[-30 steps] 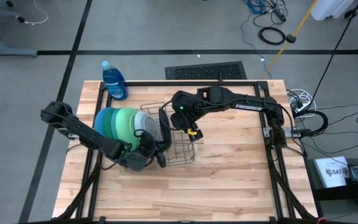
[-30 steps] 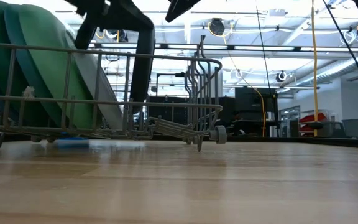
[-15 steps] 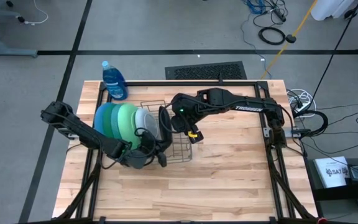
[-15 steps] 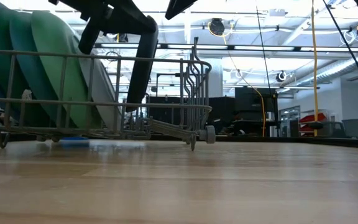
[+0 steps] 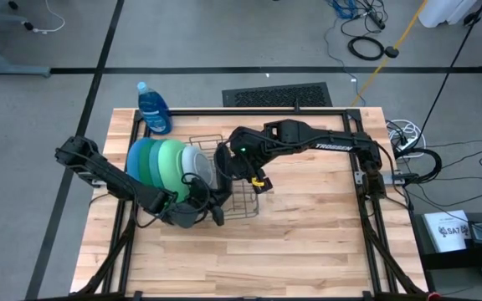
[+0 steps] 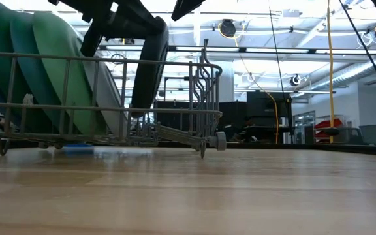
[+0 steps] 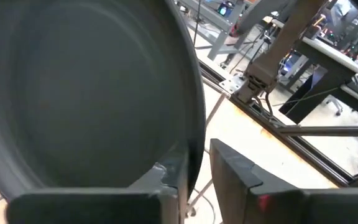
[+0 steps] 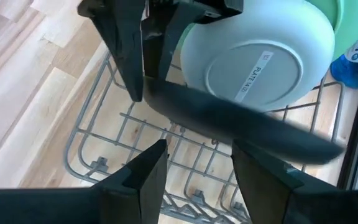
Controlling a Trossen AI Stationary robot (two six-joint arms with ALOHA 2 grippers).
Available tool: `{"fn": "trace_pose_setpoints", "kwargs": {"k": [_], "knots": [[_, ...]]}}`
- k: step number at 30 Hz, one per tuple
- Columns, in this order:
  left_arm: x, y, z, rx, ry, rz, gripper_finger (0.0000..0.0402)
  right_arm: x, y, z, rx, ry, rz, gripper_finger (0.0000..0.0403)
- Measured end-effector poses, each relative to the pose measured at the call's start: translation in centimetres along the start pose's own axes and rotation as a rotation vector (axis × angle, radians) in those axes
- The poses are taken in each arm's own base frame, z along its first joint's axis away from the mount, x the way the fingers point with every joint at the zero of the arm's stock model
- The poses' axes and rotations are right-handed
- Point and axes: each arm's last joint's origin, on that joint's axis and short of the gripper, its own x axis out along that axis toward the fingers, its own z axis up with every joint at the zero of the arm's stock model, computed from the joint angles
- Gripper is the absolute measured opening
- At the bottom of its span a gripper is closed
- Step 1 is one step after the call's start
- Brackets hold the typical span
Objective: Sort dishes
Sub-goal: Put the black plate into the gray dish rack
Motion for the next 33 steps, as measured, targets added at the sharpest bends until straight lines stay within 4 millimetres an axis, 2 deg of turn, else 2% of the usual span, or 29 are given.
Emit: {"fn": "trace_pose_setpoints", "kwargs": {"k": [5, 13, 33], "knots": [[0.0, 0.0, 0.0, 0.002, -0.001, 0.002, 0.0085, 1.3, -0.1, 0.3, -0.083, 0.029, -0.052, 0.0187], [0.0, 0.1, 0.0, 0.008, -0.008, 0.010, 0.0089, 2.3, -0.2, 0.5, -0.111, 0.059, -0.108, 0.0221], [-0.6, -0.3, 0.1, 0.043, -0.034, 0.006, 0.0089, 3.5, -0.4, 0.9, -0.133, 0.026, -0.122, 0.0222]]}}
